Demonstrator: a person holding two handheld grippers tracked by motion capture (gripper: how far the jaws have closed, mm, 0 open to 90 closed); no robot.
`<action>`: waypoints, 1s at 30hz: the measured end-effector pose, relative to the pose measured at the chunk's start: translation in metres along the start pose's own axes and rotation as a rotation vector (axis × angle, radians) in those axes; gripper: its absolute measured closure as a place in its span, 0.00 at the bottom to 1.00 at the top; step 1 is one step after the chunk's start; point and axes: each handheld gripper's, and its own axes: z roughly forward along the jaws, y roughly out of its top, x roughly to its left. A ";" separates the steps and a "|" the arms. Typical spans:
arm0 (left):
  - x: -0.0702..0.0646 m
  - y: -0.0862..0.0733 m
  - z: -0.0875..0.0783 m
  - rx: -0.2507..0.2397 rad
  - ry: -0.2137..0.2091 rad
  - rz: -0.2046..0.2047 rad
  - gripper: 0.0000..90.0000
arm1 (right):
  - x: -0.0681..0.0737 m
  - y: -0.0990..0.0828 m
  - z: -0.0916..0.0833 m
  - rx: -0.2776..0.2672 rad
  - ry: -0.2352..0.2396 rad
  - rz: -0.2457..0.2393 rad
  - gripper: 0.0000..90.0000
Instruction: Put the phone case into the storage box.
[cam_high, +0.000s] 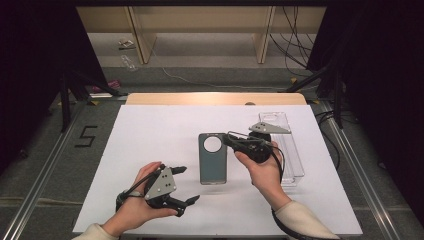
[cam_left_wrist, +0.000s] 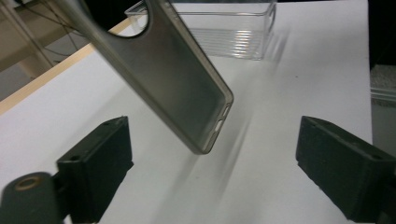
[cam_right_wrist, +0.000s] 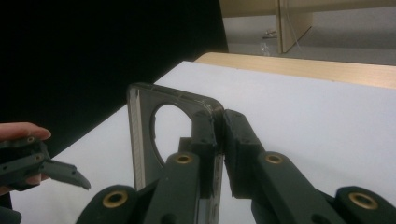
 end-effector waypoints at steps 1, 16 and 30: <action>0.002 -0.001 -0.001 -0.004 0.008 -0.012 0.08 | 0.000 0.000 0.000 0.000 -0.003 -0.001 0.93; 0.023 -0.013 -0.017 -0.029 0.099 -0.114 0.01 | -0.002 0.005 -0.006 -0.021 -0.014 -0.007 0.93; 0.034 -0.020 -0.026 -0.046 0.194 -0.152 0.01 | -0.006 0.012 -0.014 -0.051 -0.030 -0.008 0.93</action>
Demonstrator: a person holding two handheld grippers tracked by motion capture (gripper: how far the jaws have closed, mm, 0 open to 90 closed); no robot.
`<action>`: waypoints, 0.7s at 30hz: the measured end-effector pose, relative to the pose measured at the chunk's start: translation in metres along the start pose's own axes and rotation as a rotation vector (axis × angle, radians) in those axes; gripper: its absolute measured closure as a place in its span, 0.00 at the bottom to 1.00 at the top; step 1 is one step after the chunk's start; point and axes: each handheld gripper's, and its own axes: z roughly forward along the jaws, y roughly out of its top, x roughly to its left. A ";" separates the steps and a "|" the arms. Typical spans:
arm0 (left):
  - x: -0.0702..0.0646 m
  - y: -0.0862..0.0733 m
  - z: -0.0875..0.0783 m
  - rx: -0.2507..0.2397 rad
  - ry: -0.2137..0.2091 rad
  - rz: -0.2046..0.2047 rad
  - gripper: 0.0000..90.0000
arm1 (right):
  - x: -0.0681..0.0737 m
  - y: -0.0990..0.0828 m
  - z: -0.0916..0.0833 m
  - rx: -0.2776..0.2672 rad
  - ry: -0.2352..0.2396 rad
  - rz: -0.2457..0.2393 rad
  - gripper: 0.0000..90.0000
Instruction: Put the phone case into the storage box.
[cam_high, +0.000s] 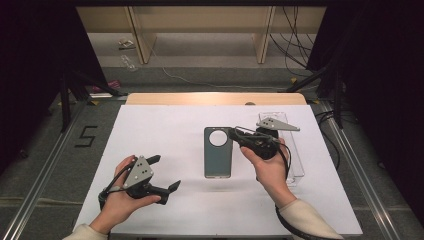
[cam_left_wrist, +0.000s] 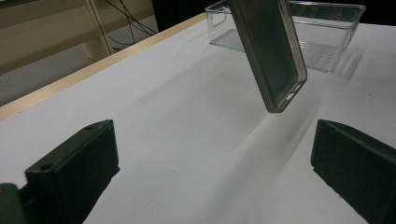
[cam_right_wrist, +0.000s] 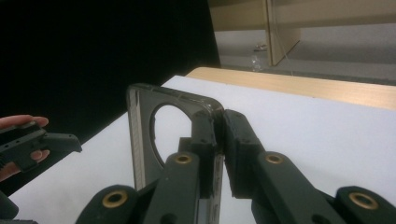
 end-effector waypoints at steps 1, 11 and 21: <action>0.001 0.000 0.000 -0.001 0.002 -0.001 0.01 | 0.000 0.001 -0.001 -0.003 -0.001 0.000 0.93; 0.004 -0.002 0.000 0.003 0.020 -0.011 0.01 | -0.002 0.006 -0.006 -0.022 -0.015 -0.010 0.93; 0.005 -0.003 0.001 -0.003 0.030 -0.018 0.01 | -0.003 0.008 -0.009 -0.026 -0.030 -0.022 0.93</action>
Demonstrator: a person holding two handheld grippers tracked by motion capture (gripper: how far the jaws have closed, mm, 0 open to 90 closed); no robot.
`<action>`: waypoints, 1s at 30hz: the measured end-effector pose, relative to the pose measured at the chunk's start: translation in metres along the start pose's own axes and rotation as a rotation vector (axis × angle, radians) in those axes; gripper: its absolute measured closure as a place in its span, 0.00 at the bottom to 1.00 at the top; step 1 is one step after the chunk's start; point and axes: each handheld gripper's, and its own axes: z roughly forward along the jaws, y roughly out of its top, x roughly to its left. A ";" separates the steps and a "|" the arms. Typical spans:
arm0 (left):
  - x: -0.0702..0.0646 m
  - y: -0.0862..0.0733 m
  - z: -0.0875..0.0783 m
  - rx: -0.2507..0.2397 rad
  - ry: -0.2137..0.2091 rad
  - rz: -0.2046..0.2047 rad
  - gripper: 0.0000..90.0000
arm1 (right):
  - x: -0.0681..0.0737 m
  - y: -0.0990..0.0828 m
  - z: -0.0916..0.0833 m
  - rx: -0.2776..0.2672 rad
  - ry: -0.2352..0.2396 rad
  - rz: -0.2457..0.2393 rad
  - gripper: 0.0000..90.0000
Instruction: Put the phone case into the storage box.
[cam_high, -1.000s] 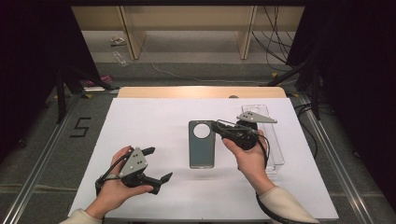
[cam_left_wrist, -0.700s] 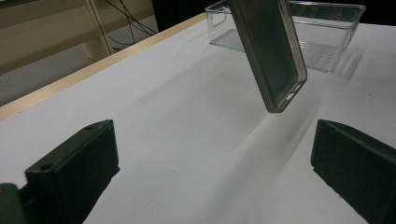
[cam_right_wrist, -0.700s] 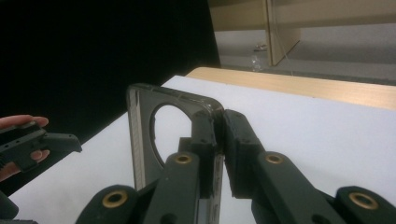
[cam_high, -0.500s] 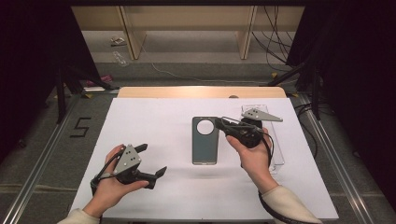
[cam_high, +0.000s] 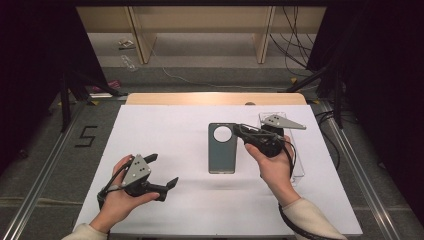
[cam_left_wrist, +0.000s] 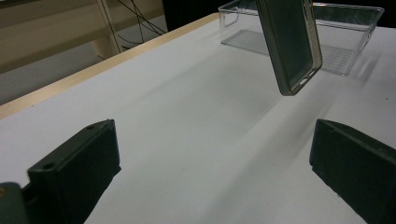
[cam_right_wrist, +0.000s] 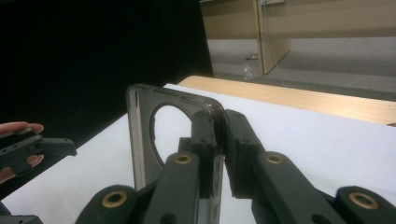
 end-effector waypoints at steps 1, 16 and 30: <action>0.000 0.000 0.000 0.000 -0.001 0.001 0.01 | 0.000 0.000 0.000 -0.003 -0.001 -0.002 0.93; 0.001 -0.002 0.002 0.003 -0.003 -0.006 0.02 | -0.004 0.005 -0.006 -0.015 -0.017 -0.008 0.93; 0.001 -0.002 0.002 0.007 -0.001 -0.009 0.02 | -0.008 0.008 -0.008 -0.015 -0.033 -0.021 0.93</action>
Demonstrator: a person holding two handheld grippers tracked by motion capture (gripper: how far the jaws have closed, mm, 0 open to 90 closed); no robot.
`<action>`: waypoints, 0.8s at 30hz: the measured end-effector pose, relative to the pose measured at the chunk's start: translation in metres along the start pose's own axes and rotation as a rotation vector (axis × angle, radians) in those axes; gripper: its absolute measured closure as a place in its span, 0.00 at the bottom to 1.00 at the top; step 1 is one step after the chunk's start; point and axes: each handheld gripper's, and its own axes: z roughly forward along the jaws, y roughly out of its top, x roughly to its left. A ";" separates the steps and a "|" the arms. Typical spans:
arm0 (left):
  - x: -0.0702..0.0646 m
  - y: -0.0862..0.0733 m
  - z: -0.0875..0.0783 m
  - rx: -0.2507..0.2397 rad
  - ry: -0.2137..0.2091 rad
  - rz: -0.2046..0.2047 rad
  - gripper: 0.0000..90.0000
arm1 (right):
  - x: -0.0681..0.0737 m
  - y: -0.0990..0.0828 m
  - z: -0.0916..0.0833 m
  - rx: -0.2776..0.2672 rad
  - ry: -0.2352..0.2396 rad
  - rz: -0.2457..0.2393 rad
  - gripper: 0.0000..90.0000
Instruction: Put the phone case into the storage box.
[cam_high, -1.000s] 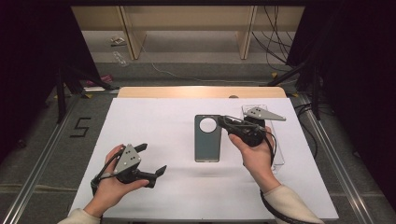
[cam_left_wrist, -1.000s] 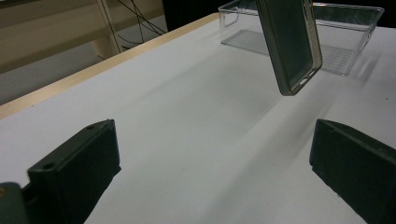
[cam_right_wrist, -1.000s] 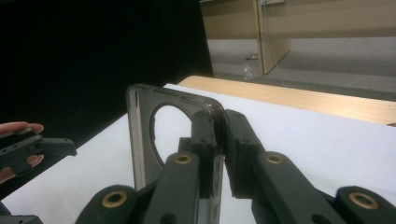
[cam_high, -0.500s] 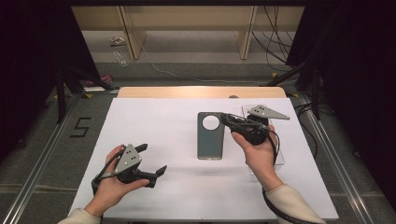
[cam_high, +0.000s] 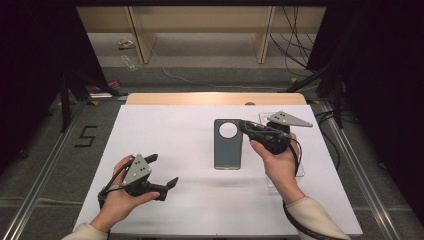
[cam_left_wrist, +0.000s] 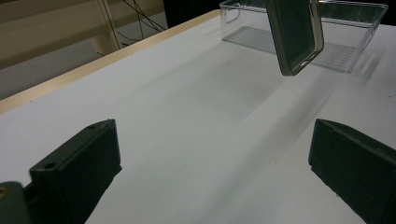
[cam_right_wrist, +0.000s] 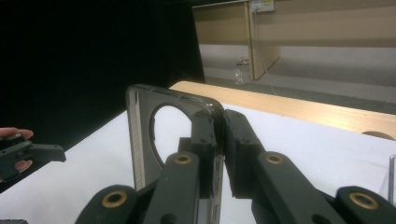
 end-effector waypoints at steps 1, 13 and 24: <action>0.000 0.000 0.000 0.000 0.000 0.000 0.02 | -0.001 0.000 0.000 0.000 -0.002 -0.002 0.93; 0.000 0.000 0.000 0.000 0.000 0.000 0.02 | -0.006 0.004 -0.005 -0.008 -0.017 -0.012 0.93; 0.001 0.000 0.000 0.000 0.000 0.000 0.03 | -0.010 0.006 -0.008 -0.017 -0.029 -0.017 0.93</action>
